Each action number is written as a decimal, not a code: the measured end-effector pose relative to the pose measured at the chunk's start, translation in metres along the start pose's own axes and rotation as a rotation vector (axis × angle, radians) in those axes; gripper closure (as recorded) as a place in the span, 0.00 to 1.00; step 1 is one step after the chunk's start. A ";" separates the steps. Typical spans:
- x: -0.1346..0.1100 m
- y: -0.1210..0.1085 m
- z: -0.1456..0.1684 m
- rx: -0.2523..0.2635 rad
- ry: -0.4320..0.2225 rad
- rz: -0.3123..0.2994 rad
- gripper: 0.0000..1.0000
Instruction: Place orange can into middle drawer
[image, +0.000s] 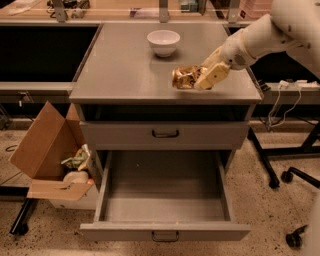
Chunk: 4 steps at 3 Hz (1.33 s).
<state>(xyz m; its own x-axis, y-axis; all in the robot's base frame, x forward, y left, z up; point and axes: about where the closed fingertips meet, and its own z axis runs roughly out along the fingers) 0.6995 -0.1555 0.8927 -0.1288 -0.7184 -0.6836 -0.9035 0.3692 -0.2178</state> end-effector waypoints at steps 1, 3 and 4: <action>0.010 0.040 0.005 -0.080 -0.058 0.050 1.00; 0.020 0.064 0.020 -0.165 -0.087 0.073 1.00; 0.039 0.090 0.026 -0.181 -0.063 0.070 1.00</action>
Offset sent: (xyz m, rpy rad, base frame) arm -0.0666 0.0275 -0.0587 0.1896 0.1978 0.1339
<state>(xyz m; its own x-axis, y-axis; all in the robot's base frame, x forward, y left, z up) 0.6237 -0.1345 0.8284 -0.1727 -0.6542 -0.7364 -0.9528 0.3005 -0.0435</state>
